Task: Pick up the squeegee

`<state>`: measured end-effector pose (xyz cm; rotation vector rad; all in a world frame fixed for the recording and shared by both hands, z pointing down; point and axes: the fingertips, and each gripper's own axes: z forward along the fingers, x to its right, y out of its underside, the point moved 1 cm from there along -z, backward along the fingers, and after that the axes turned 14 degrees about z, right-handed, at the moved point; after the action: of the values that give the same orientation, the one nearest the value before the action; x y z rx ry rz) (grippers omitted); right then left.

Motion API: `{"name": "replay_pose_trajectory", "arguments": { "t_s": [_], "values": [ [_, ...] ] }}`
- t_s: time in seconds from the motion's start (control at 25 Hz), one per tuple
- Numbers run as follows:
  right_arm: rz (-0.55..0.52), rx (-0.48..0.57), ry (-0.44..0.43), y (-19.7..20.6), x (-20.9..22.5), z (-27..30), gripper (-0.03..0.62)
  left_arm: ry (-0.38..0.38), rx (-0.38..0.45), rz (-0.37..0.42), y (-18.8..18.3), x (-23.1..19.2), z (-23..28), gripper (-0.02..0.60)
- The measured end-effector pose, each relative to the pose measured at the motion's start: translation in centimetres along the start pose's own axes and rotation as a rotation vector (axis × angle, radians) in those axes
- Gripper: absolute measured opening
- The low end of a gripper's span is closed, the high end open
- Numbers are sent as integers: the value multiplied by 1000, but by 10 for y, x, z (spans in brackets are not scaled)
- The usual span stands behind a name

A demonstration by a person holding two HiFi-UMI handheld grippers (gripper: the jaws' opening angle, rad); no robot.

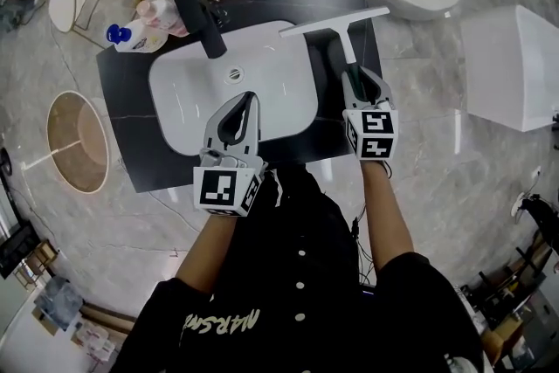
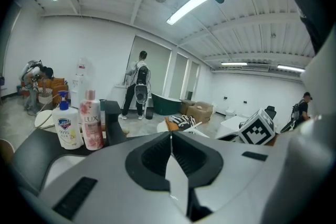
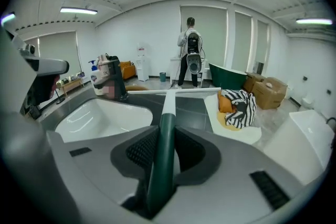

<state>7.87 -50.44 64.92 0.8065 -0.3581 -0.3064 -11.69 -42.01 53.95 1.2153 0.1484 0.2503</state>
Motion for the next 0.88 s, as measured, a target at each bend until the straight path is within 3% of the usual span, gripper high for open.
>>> {"name": "replay_pose_trajectory", "arguments": {
  "t_s": [0.88],
  "values": [
    [-79, 518, -73, -176, -86, -166, 89, -16, 324, 110, -162, -18, -46, 18]
  ]
}}
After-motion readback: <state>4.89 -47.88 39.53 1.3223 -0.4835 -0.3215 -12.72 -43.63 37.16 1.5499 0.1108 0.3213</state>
